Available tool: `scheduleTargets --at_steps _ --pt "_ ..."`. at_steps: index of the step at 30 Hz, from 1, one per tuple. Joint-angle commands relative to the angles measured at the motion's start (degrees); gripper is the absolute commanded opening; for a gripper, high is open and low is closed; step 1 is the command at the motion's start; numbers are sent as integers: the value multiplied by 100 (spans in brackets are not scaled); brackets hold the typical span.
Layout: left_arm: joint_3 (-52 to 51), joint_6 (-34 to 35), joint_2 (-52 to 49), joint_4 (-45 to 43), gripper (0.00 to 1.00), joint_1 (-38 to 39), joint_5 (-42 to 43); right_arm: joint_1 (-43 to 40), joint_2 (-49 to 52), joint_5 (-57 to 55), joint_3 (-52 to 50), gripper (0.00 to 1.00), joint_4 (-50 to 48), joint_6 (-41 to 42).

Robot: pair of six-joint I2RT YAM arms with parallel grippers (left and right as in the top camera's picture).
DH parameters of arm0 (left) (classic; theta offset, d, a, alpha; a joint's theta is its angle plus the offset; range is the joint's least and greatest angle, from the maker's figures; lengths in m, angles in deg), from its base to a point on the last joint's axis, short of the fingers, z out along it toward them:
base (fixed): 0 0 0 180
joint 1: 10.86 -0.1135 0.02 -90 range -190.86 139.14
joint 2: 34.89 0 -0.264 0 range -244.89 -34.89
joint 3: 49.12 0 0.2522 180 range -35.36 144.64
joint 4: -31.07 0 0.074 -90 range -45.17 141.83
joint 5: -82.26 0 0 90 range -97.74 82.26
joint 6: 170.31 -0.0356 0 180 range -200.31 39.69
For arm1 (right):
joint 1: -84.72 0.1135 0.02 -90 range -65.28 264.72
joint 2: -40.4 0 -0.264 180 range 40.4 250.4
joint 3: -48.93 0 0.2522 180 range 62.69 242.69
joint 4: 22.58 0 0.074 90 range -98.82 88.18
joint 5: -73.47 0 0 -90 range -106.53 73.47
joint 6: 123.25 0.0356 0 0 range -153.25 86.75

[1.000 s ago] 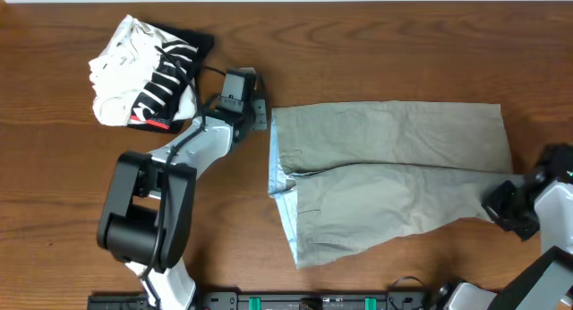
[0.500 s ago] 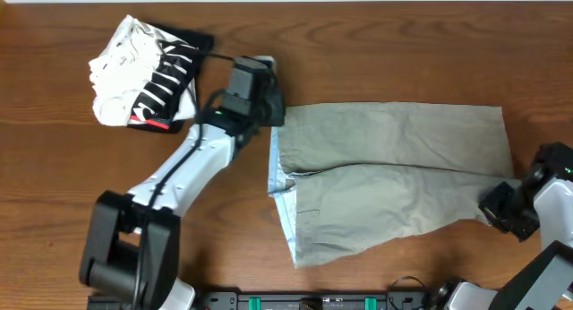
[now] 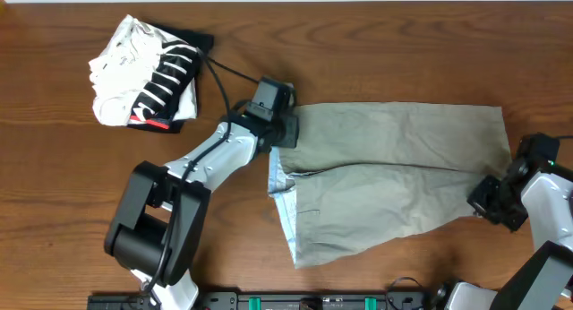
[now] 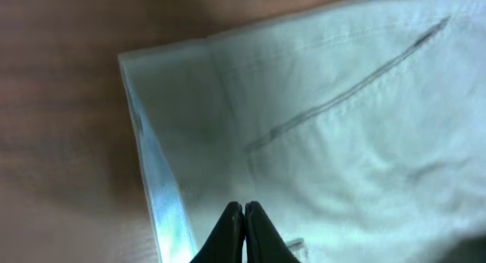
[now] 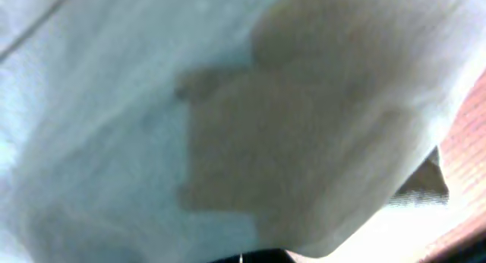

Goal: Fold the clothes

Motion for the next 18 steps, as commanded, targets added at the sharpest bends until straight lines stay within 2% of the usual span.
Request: scheduleTargets --at_steps 1,7,18 --pt "48 13 -46 243 6 87 92 70 31 68 0 1 -57 -107" --pt "48 50 -61 675 6 249 92 70 31 72 -17 1 -125 -146" --pt "48 50 -260 723 6 457 90 70 31 116 -17 1 -155 -151"
